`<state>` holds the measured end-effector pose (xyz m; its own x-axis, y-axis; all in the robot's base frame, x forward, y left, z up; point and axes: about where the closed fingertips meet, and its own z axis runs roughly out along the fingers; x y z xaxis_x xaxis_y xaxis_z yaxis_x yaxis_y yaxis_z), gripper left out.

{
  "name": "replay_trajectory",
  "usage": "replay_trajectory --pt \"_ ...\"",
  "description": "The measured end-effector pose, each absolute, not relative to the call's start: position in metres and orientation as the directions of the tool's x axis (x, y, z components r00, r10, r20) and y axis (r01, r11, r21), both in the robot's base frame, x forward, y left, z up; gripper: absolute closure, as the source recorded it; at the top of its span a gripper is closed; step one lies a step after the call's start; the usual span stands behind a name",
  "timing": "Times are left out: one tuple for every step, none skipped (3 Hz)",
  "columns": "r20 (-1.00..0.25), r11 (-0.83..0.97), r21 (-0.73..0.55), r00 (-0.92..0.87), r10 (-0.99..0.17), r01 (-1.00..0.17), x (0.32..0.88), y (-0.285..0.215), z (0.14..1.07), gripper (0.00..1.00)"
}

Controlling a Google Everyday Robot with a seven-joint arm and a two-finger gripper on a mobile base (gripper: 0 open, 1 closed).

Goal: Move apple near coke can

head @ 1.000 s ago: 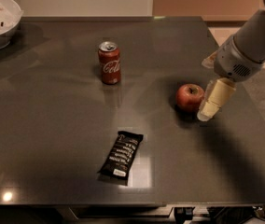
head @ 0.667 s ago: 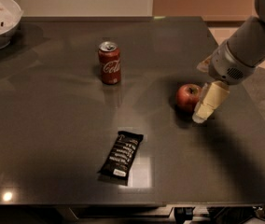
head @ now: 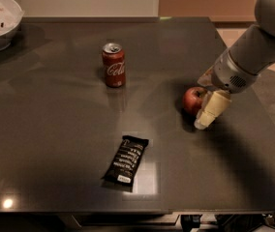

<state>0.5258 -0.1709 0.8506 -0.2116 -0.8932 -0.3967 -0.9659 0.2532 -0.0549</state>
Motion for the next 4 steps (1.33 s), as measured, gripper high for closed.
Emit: replay_trajectory --pt "-0.387 0.257 -0.037 -0.223 -0.895 -0.966 0.525 -0.171 0.849 0.41" --pt "-0.384 0.258 -0.029 -0.228 -0.895 -0.966 0.529 -0.167 0.853 0.63" --pt "-0.396 0.241 -0.037 -0.207 -0.895 -0.97 0.542 -0.152 0.863 0.87" --pt "-0.417 0.21 -0.053 -0.169 -0.893 -0.976 0.56 -0.129 0.873 1.0"
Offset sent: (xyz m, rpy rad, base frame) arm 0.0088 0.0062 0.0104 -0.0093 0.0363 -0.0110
